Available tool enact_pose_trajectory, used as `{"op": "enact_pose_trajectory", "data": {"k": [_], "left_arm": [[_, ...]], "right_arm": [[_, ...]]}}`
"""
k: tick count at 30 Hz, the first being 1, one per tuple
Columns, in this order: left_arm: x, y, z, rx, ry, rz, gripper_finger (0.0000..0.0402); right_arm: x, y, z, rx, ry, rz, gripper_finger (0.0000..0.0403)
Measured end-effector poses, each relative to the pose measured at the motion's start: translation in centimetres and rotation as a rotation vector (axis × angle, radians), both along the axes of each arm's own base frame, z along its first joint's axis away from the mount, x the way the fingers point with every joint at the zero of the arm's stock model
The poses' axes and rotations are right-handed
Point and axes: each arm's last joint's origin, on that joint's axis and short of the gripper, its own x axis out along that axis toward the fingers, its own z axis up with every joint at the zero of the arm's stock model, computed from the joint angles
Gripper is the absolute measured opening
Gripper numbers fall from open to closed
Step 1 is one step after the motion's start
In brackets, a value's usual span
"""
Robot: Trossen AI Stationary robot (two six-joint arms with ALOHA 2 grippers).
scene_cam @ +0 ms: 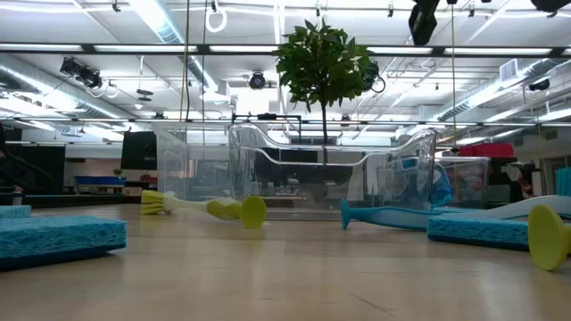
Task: Pick & Place Kitchen Sink Supplies
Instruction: Put the dish soap into the top transparent bin
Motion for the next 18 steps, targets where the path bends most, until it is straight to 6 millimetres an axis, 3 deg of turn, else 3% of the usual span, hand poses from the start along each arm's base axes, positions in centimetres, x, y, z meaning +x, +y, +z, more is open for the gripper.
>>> {"op": "enact_pose_trajectory", "data": {"k": [11,18], "left_arm": [[-5.3,3.2,3.1,-0.063,-0.182,0.032,0.0002],[-7.5,4.6,4.7,-0.091,-0.350,0.021,0.0002]], "right_arm": [[0.0,-0.1,0.1,0.029,-0.018,-0.029,0.0000],[0.0,-0.1,0.2,0.031,-0.022,-0.034,0.0000]]}}
